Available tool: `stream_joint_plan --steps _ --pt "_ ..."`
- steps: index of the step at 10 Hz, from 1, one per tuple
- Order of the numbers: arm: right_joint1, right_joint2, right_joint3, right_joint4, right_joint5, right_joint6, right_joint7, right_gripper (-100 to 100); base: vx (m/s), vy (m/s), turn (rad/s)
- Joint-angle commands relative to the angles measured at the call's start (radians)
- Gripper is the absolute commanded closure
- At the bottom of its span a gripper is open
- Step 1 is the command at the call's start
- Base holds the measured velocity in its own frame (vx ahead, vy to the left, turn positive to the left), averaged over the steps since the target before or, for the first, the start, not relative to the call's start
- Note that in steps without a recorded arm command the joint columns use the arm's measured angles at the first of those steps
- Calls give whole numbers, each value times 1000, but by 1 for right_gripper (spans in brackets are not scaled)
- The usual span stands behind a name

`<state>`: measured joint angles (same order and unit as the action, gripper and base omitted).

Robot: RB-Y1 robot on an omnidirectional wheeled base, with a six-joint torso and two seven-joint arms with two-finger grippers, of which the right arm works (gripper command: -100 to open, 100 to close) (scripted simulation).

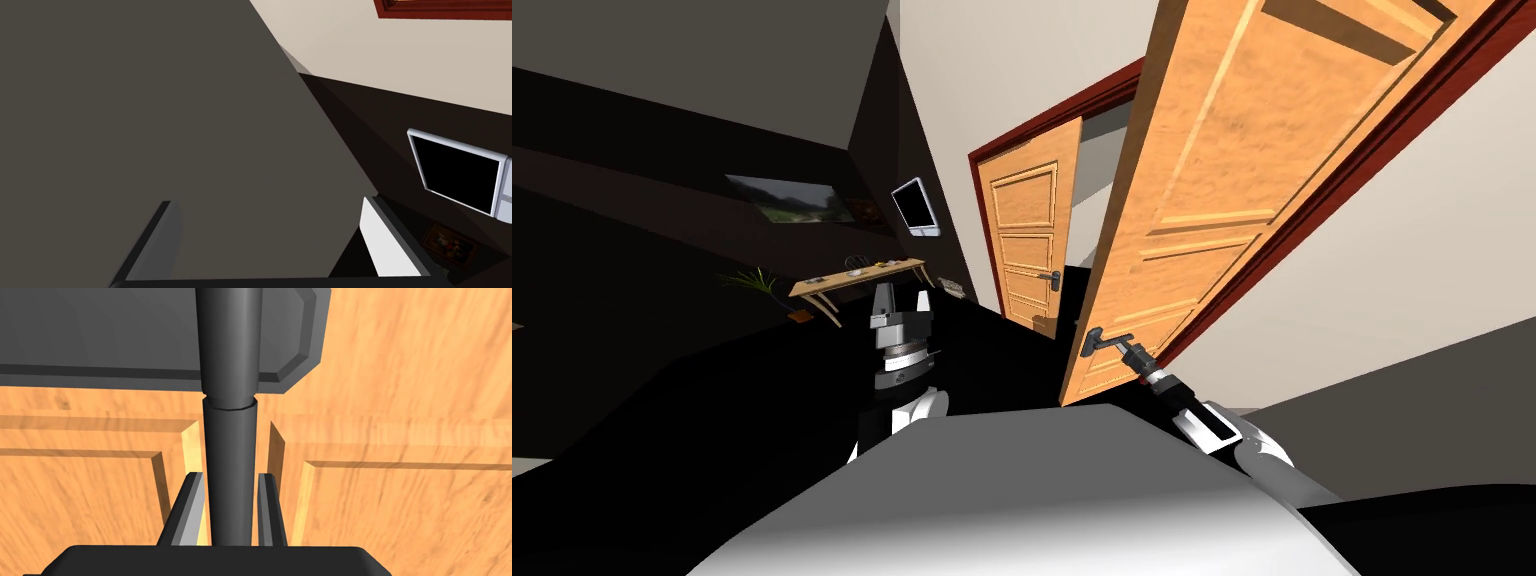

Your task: Pull the door open

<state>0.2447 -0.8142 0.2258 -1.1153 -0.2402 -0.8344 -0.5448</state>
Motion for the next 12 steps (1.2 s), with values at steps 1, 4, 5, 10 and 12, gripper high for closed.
stream_joint_plan --steps 1,4,5,10,12 --pt "4 -6 6 7 1 -19 -5 100 -130 -67 108" --pt "13 -19 21 21 3 -60 -17 100 -213 -124 198" --pt "16 -24 26 27 4 -75 -21 100 -196 -107 172" --pt "21 -39 31 43 3 -109 -29 100 -172 -85 109" --pt "25 -46 41 58 4 -133 -36 100 -161 -73 160"
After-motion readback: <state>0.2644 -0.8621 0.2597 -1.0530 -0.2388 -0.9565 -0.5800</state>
